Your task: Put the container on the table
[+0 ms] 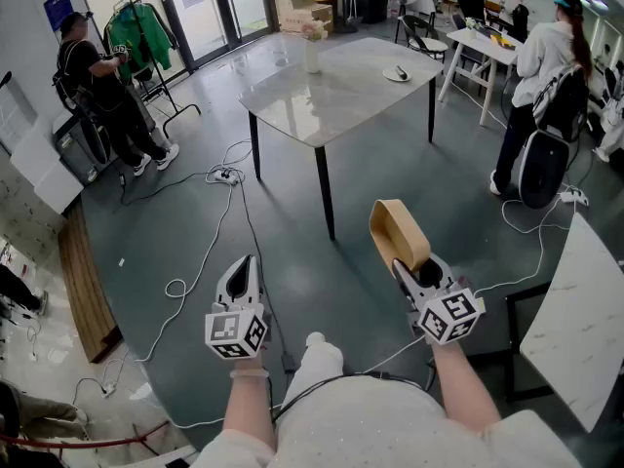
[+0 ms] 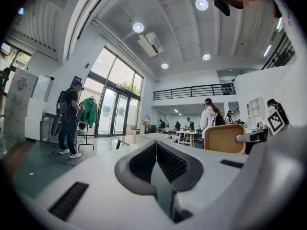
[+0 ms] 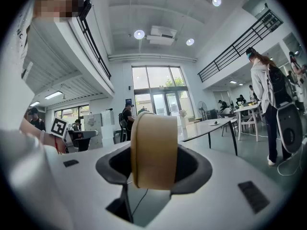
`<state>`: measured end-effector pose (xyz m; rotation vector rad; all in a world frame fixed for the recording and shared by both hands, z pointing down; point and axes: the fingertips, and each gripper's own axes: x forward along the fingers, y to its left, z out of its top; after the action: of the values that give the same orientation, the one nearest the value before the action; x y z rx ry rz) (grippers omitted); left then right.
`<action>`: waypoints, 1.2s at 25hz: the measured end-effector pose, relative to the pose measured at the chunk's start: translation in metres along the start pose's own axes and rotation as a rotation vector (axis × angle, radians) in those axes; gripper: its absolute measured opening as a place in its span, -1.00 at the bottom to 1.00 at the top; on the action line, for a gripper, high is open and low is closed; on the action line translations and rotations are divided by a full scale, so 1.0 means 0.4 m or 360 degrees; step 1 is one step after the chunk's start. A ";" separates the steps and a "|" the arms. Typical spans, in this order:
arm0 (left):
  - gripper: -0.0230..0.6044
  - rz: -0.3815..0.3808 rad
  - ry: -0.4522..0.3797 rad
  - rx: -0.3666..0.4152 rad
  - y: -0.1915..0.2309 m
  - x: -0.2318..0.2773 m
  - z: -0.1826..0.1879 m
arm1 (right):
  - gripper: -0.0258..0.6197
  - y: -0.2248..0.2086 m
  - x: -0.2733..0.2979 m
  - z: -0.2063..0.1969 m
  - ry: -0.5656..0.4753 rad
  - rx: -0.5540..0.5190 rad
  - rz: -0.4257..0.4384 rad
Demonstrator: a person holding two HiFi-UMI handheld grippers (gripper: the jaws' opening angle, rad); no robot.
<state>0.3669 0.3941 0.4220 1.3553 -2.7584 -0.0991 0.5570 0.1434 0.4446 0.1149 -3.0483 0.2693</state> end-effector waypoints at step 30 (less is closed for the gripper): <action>-0.90 -0.0059 0.0106 -0.0054 0.210 0.449 -0.020 | -0.26 -0.195 0.417 0.008 0.0036 0.0120 -0.0107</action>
<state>0.1918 0.3030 0.4430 1.3754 -2.6658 -0.0999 0.3974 0.0549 0.4691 0.2170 -3.0052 0.3778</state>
